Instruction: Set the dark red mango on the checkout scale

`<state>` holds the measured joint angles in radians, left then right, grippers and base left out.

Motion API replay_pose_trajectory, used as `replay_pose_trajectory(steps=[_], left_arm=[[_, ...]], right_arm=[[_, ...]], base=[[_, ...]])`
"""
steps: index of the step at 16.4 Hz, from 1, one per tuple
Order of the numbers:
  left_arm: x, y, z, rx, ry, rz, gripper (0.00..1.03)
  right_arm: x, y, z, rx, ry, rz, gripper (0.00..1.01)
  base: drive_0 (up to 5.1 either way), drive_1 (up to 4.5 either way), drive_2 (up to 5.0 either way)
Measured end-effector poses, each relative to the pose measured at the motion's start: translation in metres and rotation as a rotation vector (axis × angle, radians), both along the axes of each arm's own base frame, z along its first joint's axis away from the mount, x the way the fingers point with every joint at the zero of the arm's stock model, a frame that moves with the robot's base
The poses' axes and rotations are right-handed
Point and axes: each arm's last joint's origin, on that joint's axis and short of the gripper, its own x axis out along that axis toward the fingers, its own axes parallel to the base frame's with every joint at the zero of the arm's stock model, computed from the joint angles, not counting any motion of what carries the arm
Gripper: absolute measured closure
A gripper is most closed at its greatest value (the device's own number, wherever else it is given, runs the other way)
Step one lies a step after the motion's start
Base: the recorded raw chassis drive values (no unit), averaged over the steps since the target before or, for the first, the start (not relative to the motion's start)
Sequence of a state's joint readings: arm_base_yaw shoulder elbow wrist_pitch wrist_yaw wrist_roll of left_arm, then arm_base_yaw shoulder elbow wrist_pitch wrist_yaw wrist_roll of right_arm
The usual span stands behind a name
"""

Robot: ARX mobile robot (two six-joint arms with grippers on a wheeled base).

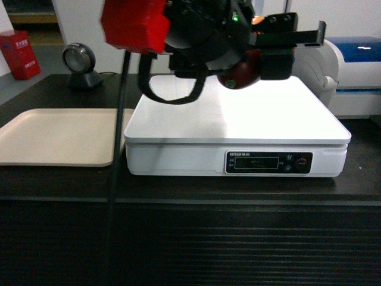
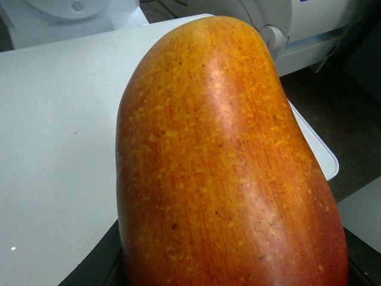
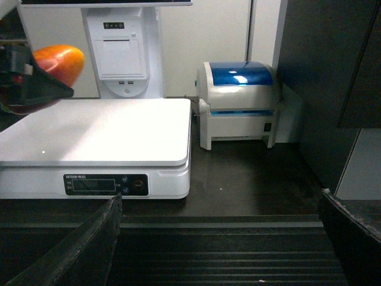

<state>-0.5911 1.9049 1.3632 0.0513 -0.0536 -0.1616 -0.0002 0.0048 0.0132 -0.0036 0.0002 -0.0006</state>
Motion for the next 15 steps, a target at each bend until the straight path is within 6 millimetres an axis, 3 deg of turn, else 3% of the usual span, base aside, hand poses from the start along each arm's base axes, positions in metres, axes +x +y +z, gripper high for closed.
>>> replay_pose_trajectory(steps=[15], left_arm=[[0.028,-0.032,-0.01,0.026,0.048,0.023,0.43]], right_arm=[[0.0,0.0,0.0,0.0,0.0,0.0,0.03]], base=[[0.0,0.0,0.0]])
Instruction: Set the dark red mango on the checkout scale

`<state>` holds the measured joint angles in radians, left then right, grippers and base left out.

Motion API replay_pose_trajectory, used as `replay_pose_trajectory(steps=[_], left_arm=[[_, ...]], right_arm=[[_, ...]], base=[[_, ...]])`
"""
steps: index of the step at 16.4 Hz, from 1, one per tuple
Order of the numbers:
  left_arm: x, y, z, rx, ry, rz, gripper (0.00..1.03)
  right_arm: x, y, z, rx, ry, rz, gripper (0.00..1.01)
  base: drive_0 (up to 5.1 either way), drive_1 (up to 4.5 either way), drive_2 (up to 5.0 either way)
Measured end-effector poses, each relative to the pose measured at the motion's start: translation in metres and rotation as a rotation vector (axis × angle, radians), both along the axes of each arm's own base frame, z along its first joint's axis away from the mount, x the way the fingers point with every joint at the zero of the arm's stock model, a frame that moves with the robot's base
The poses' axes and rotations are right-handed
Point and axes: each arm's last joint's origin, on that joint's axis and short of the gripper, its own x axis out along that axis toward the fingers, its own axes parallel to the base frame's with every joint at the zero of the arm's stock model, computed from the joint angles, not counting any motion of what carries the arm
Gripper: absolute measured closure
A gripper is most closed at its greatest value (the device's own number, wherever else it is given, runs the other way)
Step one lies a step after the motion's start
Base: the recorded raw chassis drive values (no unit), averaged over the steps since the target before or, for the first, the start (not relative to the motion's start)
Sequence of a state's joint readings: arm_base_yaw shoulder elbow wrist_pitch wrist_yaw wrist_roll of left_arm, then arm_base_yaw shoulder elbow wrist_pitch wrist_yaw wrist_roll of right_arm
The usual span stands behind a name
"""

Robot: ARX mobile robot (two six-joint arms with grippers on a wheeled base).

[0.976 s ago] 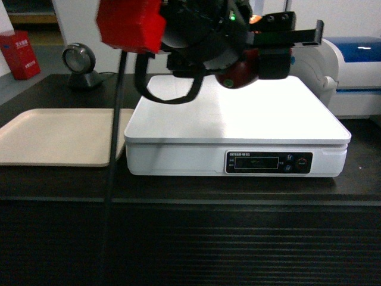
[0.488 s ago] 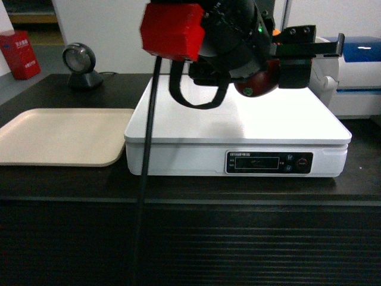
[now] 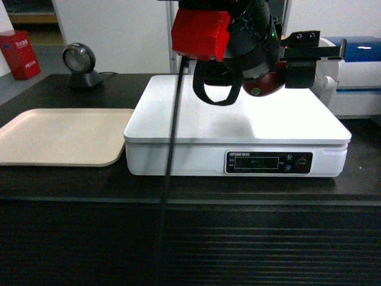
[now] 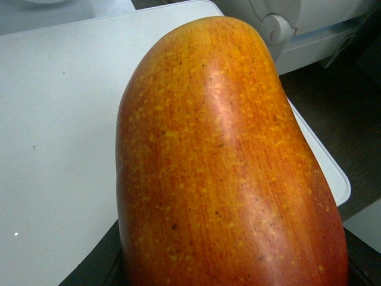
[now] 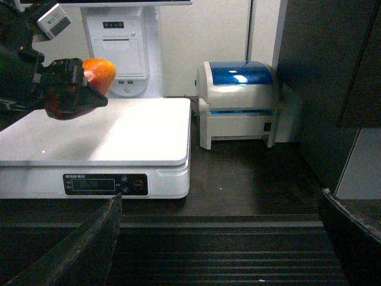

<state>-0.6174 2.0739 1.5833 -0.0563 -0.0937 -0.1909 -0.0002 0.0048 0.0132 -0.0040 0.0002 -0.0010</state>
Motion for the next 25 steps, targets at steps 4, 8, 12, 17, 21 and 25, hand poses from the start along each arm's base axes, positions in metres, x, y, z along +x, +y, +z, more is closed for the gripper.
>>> replay_pose_trajectory(steps=[4,8,12,17,21,25], left_arm=[[0.071,-0.033,-0.017,0.157,0.077,0.195,0.43],[0.086,-0.02,-0.036,0.216,0.105,0.23,0.43],[0.089,-0.014,-0.045,0.227,0.115,0.239,0.3],[0.085,-0.011,-0.047,0.213,0.094,0.232,0.05],[0.082,-0.005,-0.025,0.201,0.014,0.229,0.05],[0.072,0.0,0.004,0.19,-0.134,0.177,0.05]], right_arm=[[0.0,0.0,0.0,0.0,0.0,0.0,0.03],[0.0,0.0,0.0,0.0,0.0,0.0,0.03],[0.0,0.0,0.0,0.0,0.0,0.0,0.03],[0.0,0.0,0.0,0.0,0.0,0.0,0.03],[0.0,0.0,0.0,0.0,0.0,0.0,0.03],[0.0,0.0,0.0,0.0,0.0,0.0,0.03]], base=[[0.0,0.0,0.0],[0.0,0.0,0.0],[0.0,0.0,0.0],[0.0,0.0,0.0],[0.0,0.0,0.0],[0.0,0.0,0.0]])
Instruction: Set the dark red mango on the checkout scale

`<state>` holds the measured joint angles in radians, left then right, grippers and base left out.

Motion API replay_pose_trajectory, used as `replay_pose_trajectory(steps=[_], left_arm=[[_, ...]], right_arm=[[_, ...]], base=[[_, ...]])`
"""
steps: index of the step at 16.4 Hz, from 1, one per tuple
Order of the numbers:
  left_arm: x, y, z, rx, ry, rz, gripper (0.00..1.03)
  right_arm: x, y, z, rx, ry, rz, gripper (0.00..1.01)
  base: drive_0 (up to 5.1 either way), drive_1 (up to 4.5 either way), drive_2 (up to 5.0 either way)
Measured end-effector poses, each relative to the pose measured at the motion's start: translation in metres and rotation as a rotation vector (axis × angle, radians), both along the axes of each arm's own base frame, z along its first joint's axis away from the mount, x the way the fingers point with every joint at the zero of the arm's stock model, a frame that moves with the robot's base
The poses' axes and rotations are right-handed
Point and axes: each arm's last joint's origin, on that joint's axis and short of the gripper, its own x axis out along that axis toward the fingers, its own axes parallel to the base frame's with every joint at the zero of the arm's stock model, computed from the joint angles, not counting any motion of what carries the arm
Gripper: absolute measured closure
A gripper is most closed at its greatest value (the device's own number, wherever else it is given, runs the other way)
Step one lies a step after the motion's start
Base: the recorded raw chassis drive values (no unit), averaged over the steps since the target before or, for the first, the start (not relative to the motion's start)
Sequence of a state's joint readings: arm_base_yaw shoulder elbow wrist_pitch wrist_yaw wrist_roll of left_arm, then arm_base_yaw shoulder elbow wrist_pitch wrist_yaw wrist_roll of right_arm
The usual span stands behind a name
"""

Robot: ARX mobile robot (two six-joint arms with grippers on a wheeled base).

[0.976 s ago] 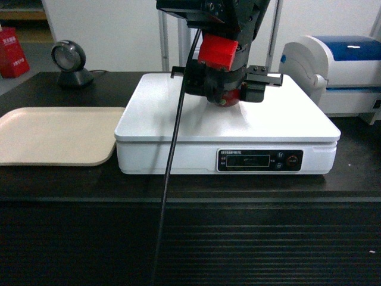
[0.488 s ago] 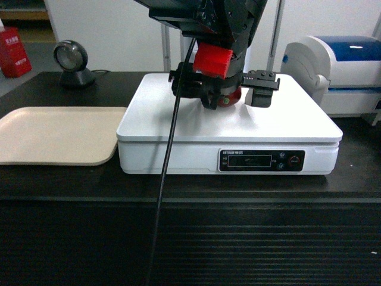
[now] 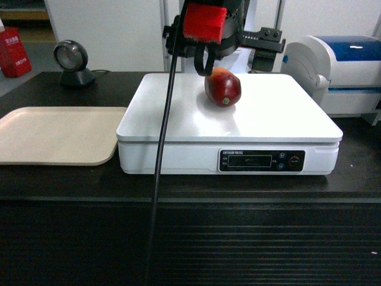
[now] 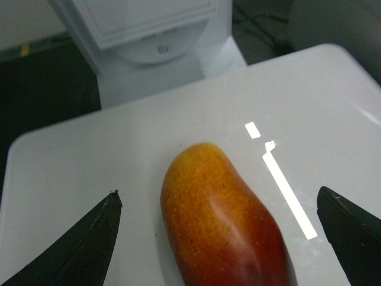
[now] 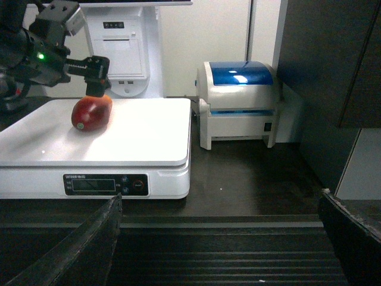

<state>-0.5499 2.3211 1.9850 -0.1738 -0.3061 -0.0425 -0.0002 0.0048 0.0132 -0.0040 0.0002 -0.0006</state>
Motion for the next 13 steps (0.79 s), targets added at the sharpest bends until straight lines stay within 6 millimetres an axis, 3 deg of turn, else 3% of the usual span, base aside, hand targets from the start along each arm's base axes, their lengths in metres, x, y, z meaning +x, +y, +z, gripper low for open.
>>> replay_pose_trajectory(steps=[2,5,6,8,10,13], left_arm=[[-0.01,0.006,0.018,-0.003,-0.081,-0.082,0.05],[-0.044,0.029,0.054,-0.068,-0.22,-0.29,0.05],[-0.059,0.046,0.068,-0.107,-0.27,-0.345,0.05],[-0.082,0.103,0.084,-0.162,-0.344,-0.381,0.05],[-0.1,0.157,0.081,-0.193,-0.337,-0.348,0.05],[-0.122,0.206,0.08,-0.278,-0.303,-0.229,0.05]], right_arm=[[0.0,0.0,0.0,0.0,0.0,0.0,0.03],[0.0,0.0,0.0,0.0,-0.001,0.0,0.03],[0.0,0.0,0.0,0.0,0.0,0.0,0.03],[0.0,0.0,0.0,0.0,0.0,0.0,0.03],[0.0,0.0,0.0,0.0,0.0,0.0,0.03],[0.0,0.0,0.0,0.0,0.0,0.0,0.03]], base=[[0.0,0.0,0.0],[0.0,0.0,0.0],[0.0,0.0,0.0],[0.0,0.0,0.0],[0.0,0.0,0.0],[0.0,0.0,0.0]])
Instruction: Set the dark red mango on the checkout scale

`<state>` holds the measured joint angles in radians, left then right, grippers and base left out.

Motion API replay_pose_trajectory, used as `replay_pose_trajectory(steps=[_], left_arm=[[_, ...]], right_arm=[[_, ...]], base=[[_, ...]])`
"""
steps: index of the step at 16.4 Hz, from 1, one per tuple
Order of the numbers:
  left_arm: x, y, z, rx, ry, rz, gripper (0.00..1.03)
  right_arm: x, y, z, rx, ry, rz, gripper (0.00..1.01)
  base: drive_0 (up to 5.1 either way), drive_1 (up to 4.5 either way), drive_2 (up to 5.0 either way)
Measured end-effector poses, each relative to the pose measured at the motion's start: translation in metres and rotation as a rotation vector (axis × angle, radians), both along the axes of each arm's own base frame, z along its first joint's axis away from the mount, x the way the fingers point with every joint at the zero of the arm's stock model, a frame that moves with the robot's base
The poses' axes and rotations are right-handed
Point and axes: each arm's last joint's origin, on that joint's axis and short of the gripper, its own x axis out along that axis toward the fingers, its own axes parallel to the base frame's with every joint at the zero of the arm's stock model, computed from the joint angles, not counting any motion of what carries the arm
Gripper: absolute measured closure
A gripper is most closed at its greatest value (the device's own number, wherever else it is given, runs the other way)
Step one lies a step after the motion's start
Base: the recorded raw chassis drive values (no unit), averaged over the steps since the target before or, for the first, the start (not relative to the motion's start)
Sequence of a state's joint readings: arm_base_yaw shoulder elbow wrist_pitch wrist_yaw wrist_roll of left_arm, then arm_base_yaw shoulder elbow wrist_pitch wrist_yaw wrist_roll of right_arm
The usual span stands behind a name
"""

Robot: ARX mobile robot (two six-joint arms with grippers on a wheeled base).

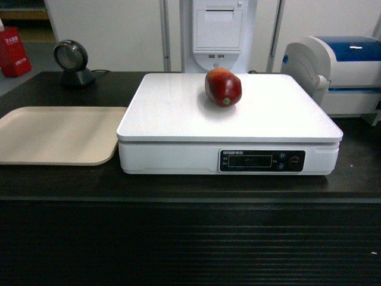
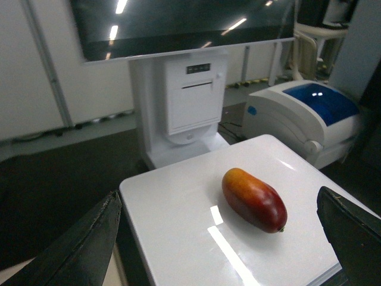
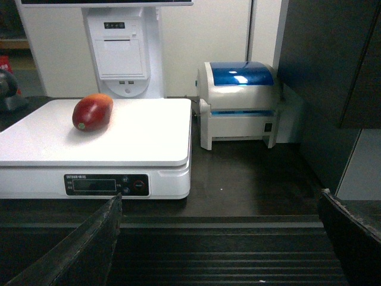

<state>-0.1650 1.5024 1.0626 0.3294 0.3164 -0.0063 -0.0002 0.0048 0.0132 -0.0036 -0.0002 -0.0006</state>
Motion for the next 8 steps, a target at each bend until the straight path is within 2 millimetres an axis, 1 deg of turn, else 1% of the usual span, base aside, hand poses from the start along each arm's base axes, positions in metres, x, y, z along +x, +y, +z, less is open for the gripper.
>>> replay_pose_trajectory(steps=[1,2,3,4,5,8], left_arm=[[-0.053,0.06,0.008,-0.095,0.009,0.3,0.05],[-0.093,0.094,-0.008,-0.03,0.039,0.551,0.05],[-0.104,0.1,-0.011,-0.015,-0.034,0.571,0.09],[-0.121,0.094,-0.022,-0.011,-0.128,0.505,0.26],[-0.133,0.088,-0.034,-0.007,-0.136,0.484,0.36],[-0.138,0.084,-0.043,-0.006,-0.125,0.472,0.44]], right_arm=[[0.0,0.0,0.0,0.0,0.0,0.0,0.03],[0.0,0.0,0.0,0.0,0.0,0.0,0.03],[0.0,0.0,0.0,0.0,0.0,0.0,0.03],[0.0,0.0,0.0,0.0,0.001,0.0,0.03],[0.0,0.0,0.0,0.0,0.0,0.0,0.03],[0.0,0.0,0.0,0.0,0.0,0.0,0.03]], base=[[0.0,0.0,0.0],[0.0,0.0,0.0],[0.0,0.0,0.0],[0.0,0.0,0.0],[0.0,0.0,0.0],[0.0,0.0,0.0]])
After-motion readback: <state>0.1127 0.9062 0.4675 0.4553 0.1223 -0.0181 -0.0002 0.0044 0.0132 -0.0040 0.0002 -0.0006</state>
